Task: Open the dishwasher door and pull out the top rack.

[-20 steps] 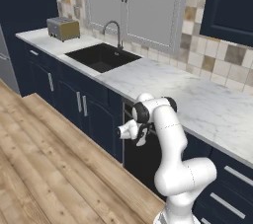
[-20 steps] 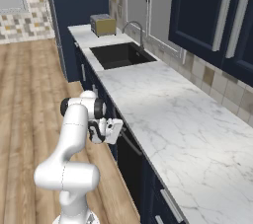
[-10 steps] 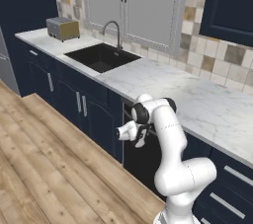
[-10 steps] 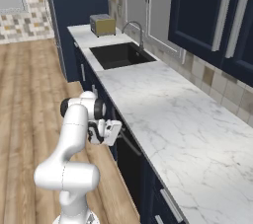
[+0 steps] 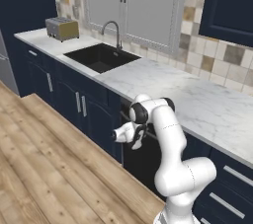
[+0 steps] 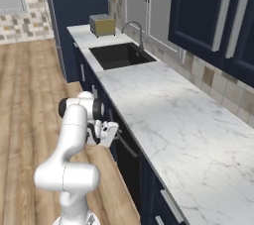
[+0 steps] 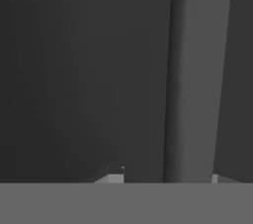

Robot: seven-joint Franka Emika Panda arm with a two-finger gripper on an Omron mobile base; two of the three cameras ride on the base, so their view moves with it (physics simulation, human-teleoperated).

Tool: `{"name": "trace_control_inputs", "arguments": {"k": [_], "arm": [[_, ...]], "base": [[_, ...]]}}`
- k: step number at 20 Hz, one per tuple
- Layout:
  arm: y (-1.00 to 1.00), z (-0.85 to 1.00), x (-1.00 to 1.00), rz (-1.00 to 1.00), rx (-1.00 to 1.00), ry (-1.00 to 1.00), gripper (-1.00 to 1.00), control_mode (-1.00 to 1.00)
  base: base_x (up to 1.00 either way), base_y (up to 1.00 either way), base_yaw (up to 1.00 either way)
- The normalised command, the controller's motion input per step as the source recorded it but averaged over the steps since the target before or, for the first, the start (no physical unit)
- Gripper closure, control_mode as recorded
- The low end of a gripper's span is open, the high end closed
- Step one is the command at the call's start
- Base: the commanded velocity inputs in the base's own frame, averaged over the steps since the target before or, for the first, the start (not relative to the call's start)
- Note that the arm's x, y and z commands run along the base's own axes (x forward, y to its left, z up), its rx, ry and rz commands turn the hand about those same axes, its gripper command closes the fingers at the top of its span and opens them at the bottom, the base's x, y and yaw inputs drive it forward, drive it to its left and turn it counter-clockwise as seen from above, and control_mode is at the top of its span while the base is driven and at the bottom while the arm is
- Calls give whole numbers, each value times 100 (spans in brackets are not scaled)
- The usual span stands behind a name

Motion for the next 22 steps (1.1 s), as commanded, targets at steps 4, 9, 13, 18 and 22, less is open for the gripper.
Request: {"name": "trace_control_inputs", "arguments": {"k": [4,9,13,18,22], "arm": [[81,-58,-29,0,0,0,100,-100],[86,-59,-30,0,0,0,100,-100],[86,-59,-25,0,0,1,100,-100],[88,-59,-23,0,0,2,100,-100],[97,-63,-25,0,0,0,100,-100]], "base": [[0,0,0],[0,0,0],[0,0,0],[0,0,0],[0,0,0]]}}
